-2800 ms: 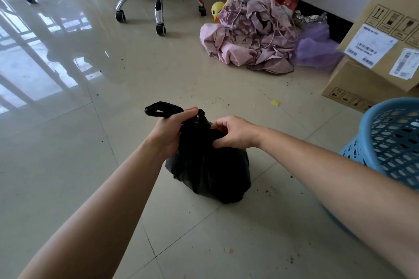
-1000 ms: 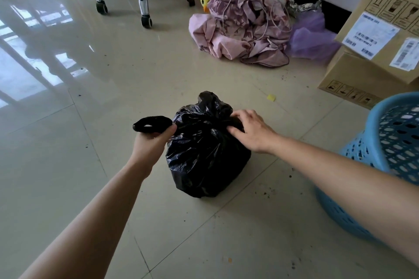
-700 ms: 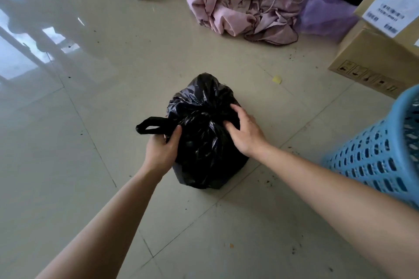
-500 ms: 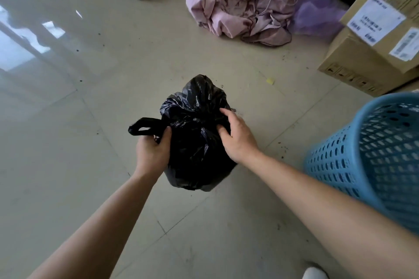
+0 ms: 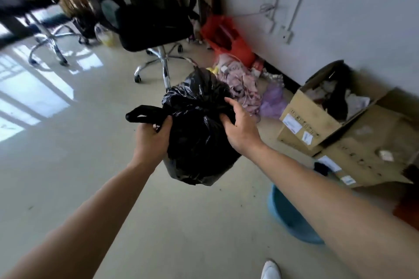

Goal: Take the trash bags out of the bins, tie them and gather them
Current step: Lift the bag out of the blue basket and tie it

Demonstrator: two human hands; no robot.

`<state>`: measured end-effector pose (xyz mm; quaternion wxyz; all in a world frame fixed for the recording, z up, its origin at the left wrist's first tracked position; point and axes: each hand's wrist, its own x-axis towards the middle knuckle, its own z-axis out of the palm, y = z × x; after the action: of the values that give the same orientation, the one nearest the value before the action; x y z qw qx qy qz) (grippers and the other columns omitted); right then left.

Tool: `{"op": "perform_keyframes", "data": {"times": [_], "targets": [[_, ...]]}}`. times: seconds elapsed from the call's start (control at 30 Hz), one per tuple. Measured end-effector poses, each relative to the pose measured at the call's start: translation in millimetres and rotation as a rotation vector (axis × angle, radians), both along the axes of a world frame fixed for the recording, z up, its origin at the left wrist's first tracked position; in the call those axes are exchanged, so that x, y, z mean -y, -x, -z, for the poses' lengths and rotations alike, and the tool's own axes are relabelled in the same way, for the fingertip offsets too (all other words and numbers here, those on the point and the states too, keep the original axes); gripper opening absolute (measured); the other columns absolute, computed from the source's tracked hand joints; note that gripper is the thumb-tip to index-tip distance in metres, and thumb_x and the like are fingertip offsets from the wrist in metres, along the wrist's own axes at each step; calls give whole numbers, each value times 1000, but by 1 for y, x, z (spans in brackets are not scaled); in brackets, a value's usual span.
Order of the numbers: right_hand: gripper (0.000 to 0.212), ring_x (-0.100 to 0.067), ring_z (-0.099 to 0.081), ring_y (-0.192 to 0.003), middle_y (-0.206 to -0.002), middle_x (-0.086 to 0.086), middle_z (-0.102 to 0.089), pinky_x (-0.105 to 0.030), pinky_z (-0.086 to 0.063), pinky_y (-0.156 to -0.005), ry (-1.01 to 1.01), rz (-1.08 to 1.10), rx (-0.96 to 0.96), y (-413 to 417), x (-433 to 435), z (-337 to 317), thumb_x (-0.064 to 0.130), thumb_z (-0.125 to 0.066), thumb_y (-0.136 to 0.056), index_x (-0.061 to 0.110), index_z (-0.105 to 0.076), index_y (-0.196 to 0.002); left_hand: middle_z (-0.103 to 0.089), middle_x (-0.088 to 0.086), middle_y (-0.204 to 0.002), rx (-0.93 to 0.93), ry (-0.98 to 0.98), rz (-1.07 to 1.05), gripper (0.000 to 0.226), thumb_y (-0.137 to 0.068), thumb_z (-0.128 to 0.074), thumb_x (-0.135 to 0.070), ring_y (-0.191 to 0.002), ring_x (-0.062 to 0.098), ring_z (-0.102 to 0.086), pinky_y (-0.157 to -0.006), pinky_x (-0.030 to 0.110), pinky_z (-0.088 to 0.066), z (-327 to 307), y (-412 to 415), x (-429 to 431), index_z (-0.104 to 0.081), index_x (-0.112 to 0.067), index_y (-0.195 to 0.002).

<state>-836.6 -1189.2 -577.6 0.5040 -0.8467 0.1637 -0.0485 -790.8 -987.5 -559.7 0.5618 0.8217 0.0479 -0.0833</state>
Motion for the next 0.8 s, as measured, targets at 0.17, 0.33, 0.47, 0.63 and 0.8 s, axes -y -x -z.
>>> {"op": "perform_keyframes", "data": {"times": [0.17, 0.33, 0.47, 0.63, 0.8], "targets": [[47, -19, -49, -129, -137, -4, -57, -25, -34, -111, 68, 10, 254, -9, 29, -260, 26, -57, -96, 17, -48, -141, -72, -8, -96, 251, 27, -14, 9, -94, -61, -37, -96, 16, -68, -84, 31, -54, -257, -8, 27, -66, -31, -98], [45, -17, -48, -129, -138, -3, -54, -25, -33, -104, 203, 38, 420, 35, 58, -455, 32, -49, -101, 24, -44, -144, -75, -8, -93, 429, 98, 29, 23, -86, -63, -47, -96, 16, -70, -91, 45, -56, -439, 25, 52, -73, -27, -92], [44, -14, -46, -130, -142, 1, -52, -22, -30, -100, 272, 126, 494, 96, 81, -533, 30, -46, -103, 24, -41, -146, -73, -10, -83, 500, 190, 126, 17, -94, -64, -35, -84, 12, -71, -83, 37, -58, -515, 67, 83, -69, -31, -78], [43, -13, -45, -131, -141, 3, -52, -22, -31, -102, 393, 376, 527, 194, 121, -562, 27, -45, -103, 22, -42, -146, -77, -4, -86, 485, 322, 424, 19, -96, -62, -33, -85, 12, -74, -78, 32, -58, -537, 110, 153, -73, -17, -92], [41, -9, -45, -129, -139, 5, -53, -20, -30, -101, 526, 712, 430, 344, 169, -565, 27, -44, -104, 22, -44, -145, -73, -5, -91, 399, 445, 782, 12, -95, -62, -32, -90, 12, -70, -80, 30, -54, -536, 208, 259, -68, -24, -87]]}}
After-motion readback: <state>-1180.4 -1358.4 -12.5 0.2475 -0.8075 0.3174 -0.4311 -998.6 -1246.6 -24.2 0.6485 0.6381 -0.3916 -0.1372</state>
